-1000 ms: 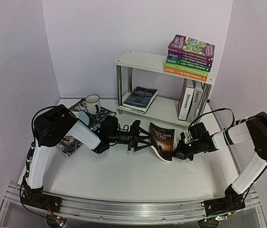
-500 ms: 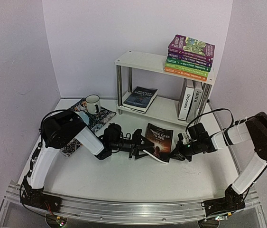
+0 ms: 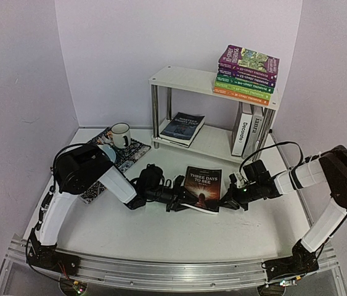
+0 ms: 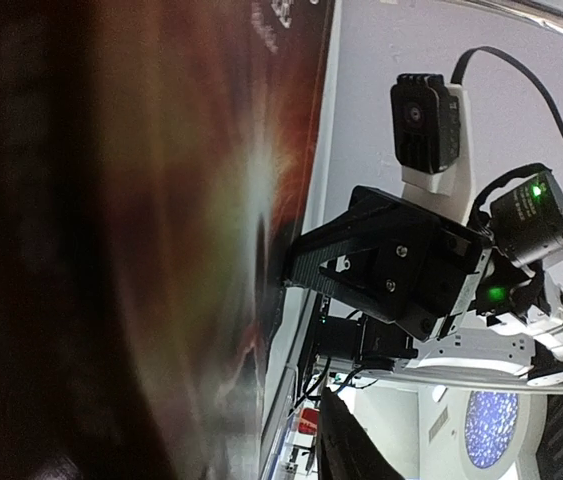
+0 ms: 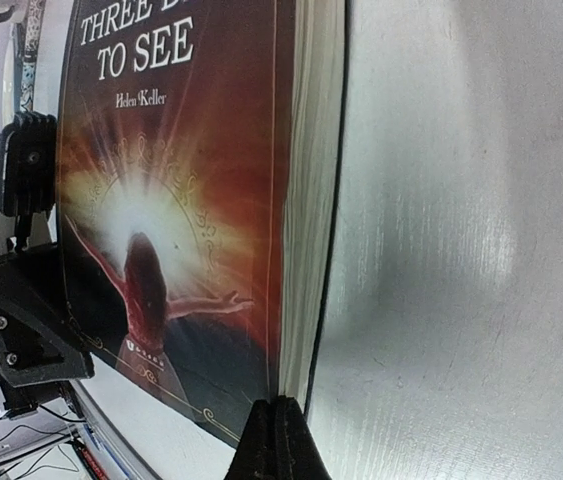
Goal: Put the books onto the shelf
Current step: Pick up the book at the center of the board.
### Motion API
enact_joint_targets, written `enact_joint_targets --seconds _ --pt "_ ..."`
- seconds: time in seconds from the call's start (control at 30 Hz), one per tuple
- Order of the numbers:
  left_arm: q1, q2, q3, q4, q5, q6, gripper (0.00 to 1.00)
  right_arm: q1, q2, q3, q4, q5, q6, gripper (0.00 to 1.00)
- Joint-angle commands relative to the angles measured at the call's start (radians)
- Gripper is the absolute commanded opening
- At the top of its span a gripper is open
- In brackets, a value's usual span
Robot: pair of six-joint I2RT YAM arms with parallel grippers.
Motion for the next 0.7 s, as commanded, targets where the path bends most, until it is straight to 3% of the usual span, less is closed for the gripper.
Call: enact_joint_targets --seconds 0.0,0.23,0.33,0.4,0.67 --pt "-0.004 -0.077 0.035 -0.199 -0.073 0.135 0.23 0.013 -0.018 0.017 -0.073 -0.014 -0.027 0.00" --pt "-0.003 -0.119 0.031 -0.281 -0.103 0.192 0.25 0.014 -0.028 0.022 -0.086 -0.003 -0.031 0.00" --pt "-0.002 -0.147 0.019 -0.297 -0.112 0.209 0.38 0.013 -0.028 0.025 -0.094 0.004 -0.034 0.00" --pt "0.001 -0.163 0.012 -0.301 -0.108 0.215 0.42 0.013 -0.025 0.027 -0.098 0.006 -0.036 0.00" --pt "0.015 -0.194 -0.025 -0.314 -0.113 0.222 0.34 0.013 -0.019 0.032 -0.103 0.007 -0.040 0.00"
